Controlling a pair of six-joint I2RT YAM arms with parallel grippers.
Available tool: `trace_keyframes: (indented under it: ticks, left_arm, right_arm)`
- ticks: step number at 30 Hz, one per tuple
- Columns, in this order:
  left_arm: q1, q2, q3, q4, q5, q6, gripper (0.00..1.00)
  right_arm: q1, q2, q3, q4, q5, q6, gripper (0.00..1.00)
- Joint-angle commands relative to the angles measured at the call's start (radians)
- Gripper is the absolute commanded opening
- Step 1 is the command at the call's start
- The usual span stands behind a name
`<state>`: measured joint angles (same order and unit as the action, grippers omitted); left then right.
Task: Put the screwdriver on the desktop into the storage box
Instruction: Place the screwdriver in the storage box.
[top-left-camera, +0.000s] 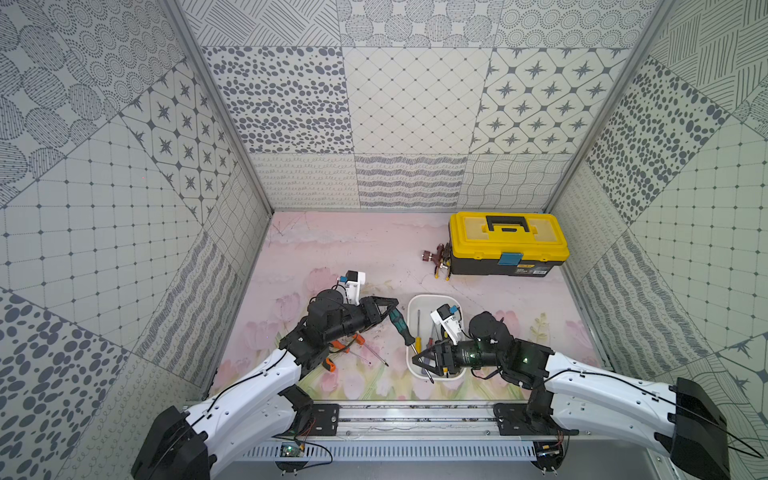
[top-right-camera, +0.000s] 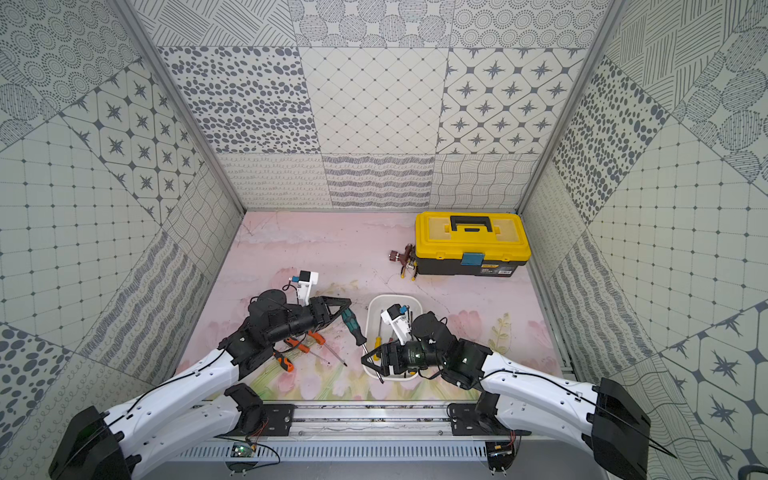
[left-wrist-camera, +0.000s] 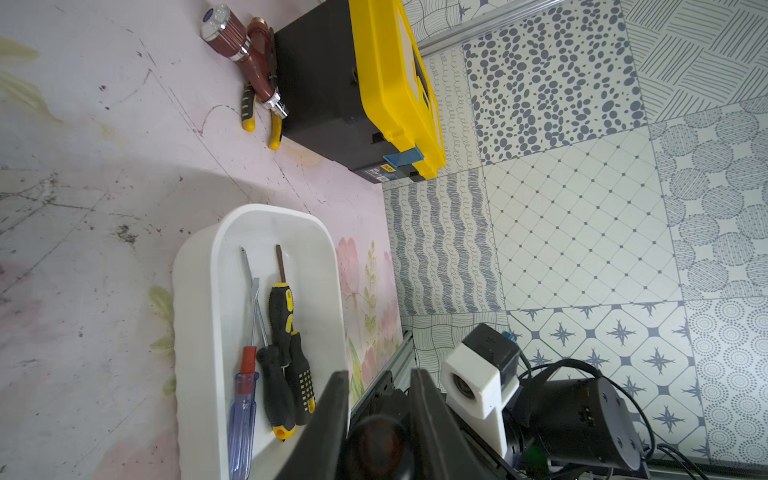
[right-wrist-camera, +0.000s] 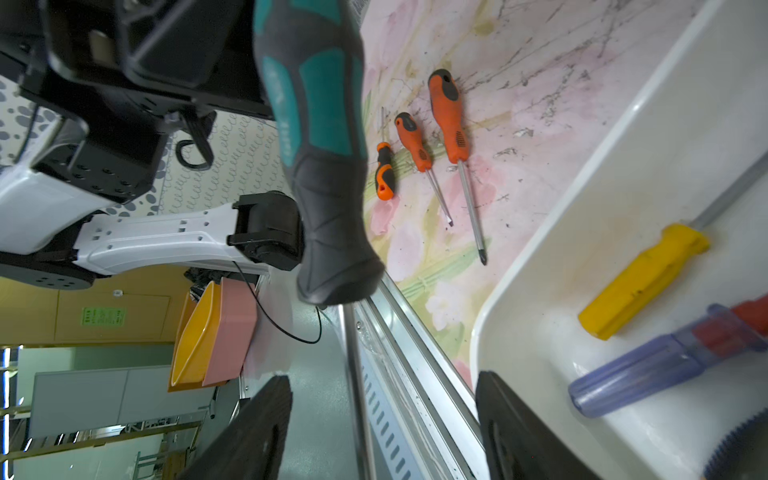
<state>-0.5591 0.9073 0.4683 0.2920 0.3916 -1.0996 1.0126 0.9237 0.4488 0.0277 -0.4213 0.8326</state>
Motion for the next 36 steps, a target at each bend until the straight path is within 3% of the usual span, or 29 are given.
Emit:
trace_keyframes:
  ticks: [1, 3, 5, 11, 15, 16, 19, 25, 32, 36]
  left_arm:
    - [-0.001, -0.002, 0.005, 0.156, 0.031, -0.04, 0.0]
    - [-0.002, 0.005, -0.002, 0.175, 0.03, -0.056, 0.0]
    - [-0.001, 0.005, -0.001, 0.18, 0.028, -0.06, 0.0]
    - [-0.002, -0.015, 0.031, 0.046, -0.033, -0.015, 0.0]
    - [-0.002, -0.007, 0.091, -0.178, -0.108, 0.046, 0.64]
    - [-0.004, -0.001, 0.098, -0.196, -0.103, 0.055, 0.73]
    - [-0.018, 0.029, 0.117, -0.206, -0.069, 0.074, 0.83]
    - [-0.071, 0.103, 0.144, -0.18, -0.044, 0.087, 0.82]
    - [-0.105, 0.182, 0.182, -0.201, -0.026, 0.089, 0.73]
    - [-0.129, 0.216, 0.184, -0.157, -0.007, 0.075, 0.61]
  right_arm:
    - [0.011, -0.014, -0.025, 0.133, -0.028, 0.039, 0.63]
    - [0.013, -0.018, -0.025, 0.128, -0.02, 0.039, 0.39]
    - [0.017, -0.021, -0.015, 0.11, -0.006, 0.036, 0.24]
    - [0.049, -0.012, 0.045, 0.004, 0.098, 0.014, 0.0]
    - [0.104, 0.025, 0.168, -0.269, 0.374, -0.026, 0.0]
    - [0.123, 0.049, 0.203, -0.33, 0.45, -0.036, 0.0]
    - [0.187, 0.13, 0.292, -0.461, 0.654, -0.042, 0.0]
    - [0.271, 0.217, 0.377, -0.511, 0.836, -0.041, 0.0]
    - [0.3, 0.235, 0.417, -0.513, 0.855, -0.066, 0.0]
    - [0.31, 0.254, 0.432, -0.511, 0.851, -0.072, 0.0]
